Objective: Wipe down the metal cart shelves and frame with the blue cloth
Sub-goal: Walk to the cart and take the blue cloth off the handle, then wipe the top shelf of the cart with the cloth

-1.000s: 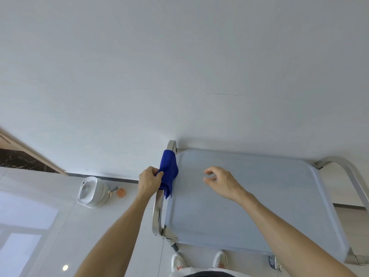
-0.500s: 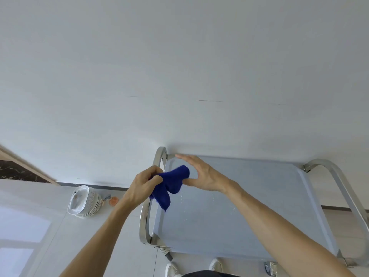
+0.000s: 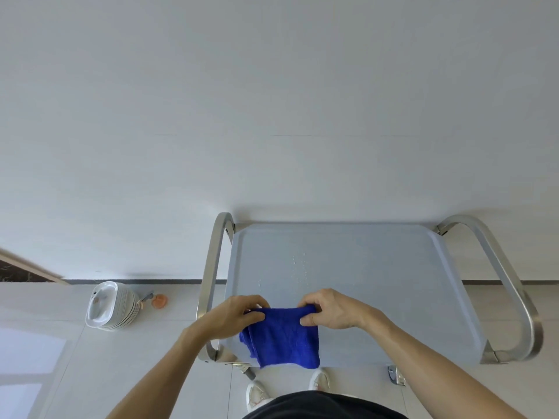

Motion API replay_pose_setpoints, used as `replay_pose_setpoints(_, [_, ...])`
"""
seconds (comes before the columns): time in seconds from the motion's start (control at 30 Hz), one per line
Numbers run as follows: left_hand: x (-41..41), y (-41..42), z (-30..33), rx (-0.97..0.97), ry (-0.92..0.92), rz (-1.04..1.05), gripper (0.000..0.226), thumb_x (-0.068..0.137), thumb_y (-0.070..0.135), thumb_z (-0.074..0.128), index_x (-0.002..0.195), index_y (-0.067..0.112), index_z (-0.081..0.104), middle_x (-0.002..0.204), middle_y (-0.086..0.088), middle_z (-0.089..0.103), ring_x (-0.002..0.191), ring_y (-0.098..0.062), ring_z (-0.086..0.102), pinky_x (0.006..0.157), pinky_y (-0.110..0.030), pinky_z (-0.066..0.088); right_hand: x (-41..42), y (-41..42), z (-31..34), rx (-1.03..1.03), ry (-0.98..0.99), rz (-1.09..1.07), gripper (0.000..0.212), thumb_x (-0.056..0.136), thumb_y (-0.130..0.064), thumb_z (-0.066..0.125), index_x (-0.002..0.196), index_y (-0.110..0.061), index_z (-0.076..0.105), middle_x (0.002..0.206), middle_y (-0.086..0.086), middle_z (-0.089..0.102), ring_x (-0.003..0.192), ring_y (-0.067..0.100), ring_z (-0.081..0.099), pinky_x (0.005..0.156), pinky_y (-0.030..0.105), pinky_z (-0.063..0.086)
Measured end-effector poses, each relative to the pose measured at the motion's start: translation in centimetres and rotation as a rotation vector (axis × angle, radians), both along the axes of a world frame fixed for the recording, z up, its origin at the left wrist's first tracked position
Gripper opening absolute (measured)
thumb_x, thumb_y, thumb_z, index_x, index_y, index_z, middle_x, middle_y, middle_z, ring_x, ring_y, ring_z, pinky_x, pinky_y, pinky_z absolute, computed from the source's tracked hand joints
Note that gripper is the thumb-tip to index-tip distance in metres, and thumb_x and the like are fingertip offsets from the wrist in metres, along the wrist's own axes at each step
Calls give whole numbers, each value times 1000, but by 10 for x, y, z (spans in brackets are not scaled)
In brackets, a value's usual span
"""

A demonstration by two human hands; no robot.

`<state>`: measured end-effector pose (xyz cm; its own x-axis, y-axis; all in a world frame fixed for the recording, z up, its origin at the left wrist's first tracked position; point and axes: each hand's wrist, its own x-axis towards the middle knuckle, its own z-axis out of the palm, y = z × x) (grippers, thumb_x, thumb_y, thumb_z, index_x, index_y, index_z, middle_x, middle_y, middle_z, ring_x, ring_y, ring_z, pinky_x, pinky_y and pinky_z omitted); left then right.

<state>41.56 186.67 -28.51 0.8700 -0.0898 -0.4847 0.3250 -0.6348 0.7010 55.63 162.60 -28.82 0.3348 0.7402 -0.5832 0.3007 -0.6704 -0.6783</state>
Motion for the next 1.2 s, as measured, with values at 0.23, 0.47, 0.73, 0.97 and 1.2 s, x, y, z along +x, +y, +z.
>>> replay_pose_setpoints(0.23, [36,-1,-19,145,-78,315,26,105,18,42,122,17,61,121,1,66,104,-13,61,86,-22,46,22,-5,-21,-63,-163,-307,26,101,-22,47,124,-18,61,113,0,64,103,19,64,85,25,51])
replay_pose_setpoints(0.47, [14,-43,-49,86,-15,254,25,106,24,42,116,18,64,121,1,64,101,-13,63,71,-15,55,10,-40,-55,-224,-172,-211,33,103,-17,44,134,-12,56,136,7,57,120,19,58,101,24,45])
replay_pose_setpoints(0.73, [21,-80,-67,207,-2,179,27,104,17,44,127,18,59,134,0,56,120,-18,52,102,-29,45,12,-61,-89,-205,-359,-152,40,103,-18,48,142,-16,49,147,2,46,134,22,42,110,29,35])
replay_pose_setpoints(0.97, [52,-118,-100,500,-72,92,55,102,30,43,155,27,28,165,0,17,152,-23,12,123,-42,9,5,-65,-125,-294,-578,-71,56,101,-42,50,154,-27,37,164,5,26,150,30,25,117,54,26])
replay_pose_setpoints(1.2, [58,-137,-139,630,-22,102,64,103,47,34,159,29,8,167,-1,0,154,-26,-1,123,-53,-1,-12,-76,-154,-192,-721,-145,55,99,-44,32,149,-26,46,160,6,36,148,31,32,116,60,27])
